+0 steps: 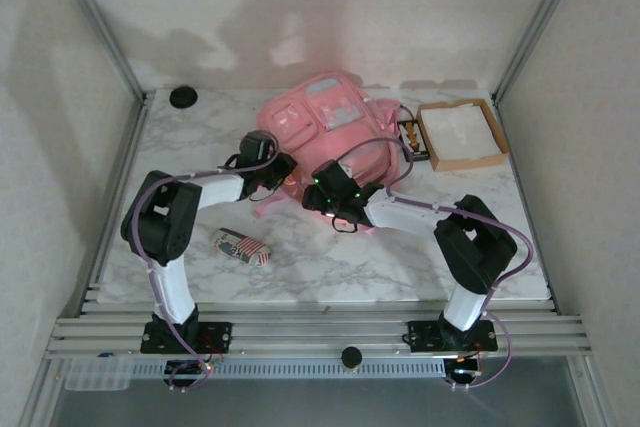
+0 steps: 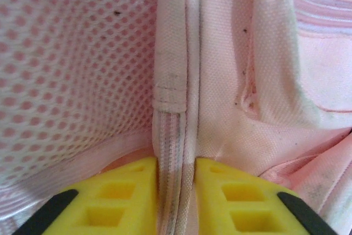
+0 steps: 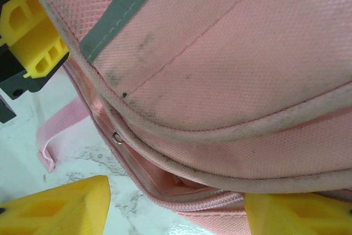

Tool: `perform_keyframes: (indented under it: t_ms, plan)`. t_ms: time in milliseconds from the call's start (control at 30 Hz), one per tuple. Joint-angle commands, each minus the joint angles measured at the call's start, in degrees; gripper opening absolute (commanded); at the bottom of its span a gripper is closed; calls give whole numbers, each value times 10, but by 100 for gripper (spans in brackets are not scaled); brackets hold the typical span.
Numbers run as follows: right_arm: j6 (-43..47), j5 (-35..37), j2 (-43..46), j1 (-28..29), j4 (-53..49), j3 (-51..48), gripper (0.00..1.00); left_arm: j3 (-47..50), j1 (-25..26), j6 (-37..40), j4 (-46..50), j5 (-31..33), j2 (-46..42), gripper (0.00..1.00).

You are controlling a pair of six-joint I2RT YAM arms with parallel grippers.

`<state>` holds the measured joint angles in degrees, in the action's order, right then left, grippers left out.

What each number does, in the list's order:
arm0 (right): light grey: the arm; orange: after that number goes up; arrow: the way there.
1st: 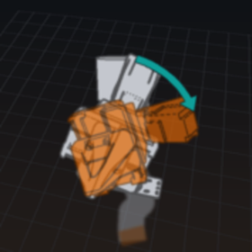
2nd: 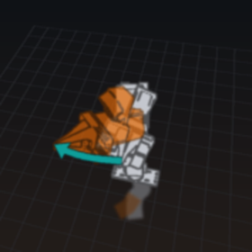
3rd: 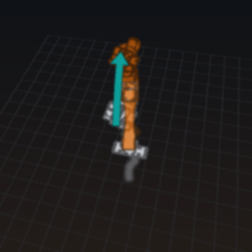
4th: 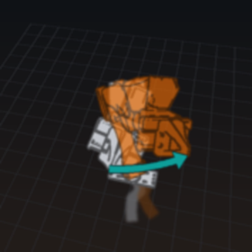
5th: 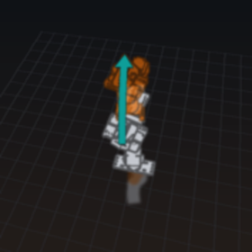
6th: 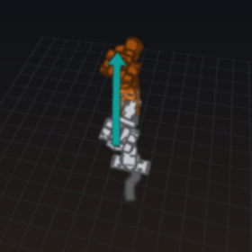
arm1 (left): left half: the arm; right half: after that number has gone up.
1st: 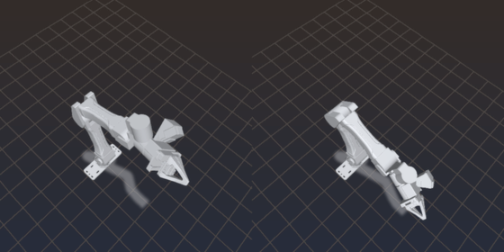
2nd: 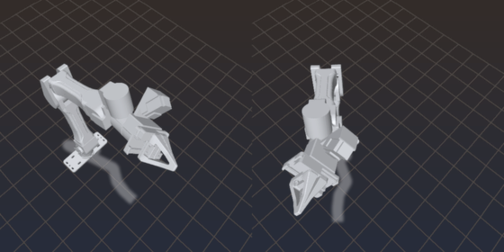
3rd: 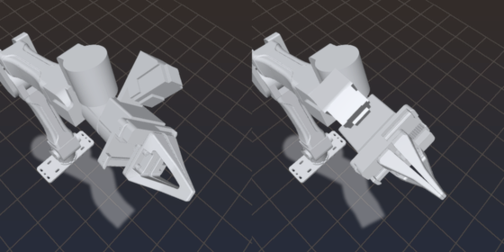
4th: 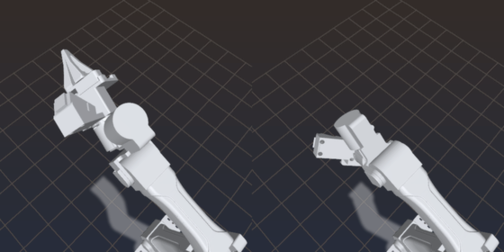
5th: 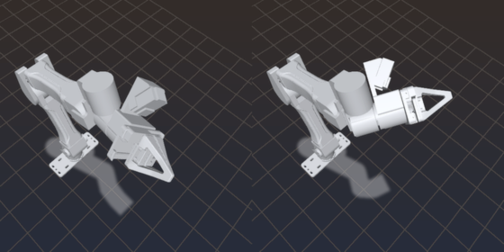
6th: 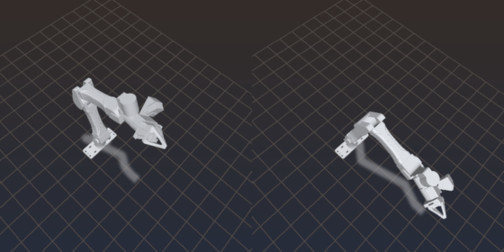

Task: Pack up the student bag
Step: Zip the student bag at the center of the table.

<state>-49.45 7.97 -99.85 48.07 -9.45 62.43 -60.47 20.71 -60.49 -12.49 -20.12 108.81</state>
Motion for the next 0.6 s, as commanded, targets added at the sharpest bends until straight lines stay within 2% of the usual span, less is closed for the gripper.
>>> perform_keyframes:
  t_ms: [0,133,433,567]
  plan:
    - [22,15,7,-2,15,3,65,-16,16,-32,-30,4,20,16]
    - [29,17,14,-2,9,3,64,-22,21,-36,-30,22,11,0]
    - [22,12,6,21,-11,38,60,6,27,-77,-55,20,-19,0]
    - [6,-1,-4,24,8,34,55,26,26,-99,-77,11,-44,0]
